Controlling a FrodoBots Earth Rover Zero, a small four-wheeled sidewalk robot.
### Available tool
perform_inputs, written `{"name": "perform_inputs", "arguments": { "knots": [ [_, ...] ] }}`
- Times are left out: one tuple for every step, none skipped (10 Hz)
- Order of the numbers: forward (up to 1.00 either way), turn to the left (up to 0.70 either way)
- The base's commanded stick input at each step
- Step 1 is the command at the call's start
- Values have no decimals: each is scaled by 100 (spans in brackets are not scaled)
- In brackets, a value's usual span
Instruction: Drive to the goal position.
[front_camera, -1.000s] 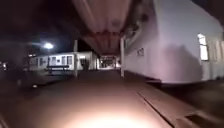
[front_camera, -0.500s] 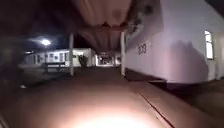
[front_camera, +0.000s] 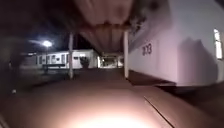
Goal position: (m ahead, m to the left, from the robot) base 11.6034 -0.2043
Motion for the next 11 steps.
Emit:
{"name": "perform_inputs", "arguments": {
  "knots": [
    [100, 0],
    [100, 0],
    [100, 0],
    [100, 0],
    [100, 0],
    [100, 0],
    [100, 0],
    [100, 0],
    [100, 0],
    [100, 0],
    [100, 0]
  ]
}}
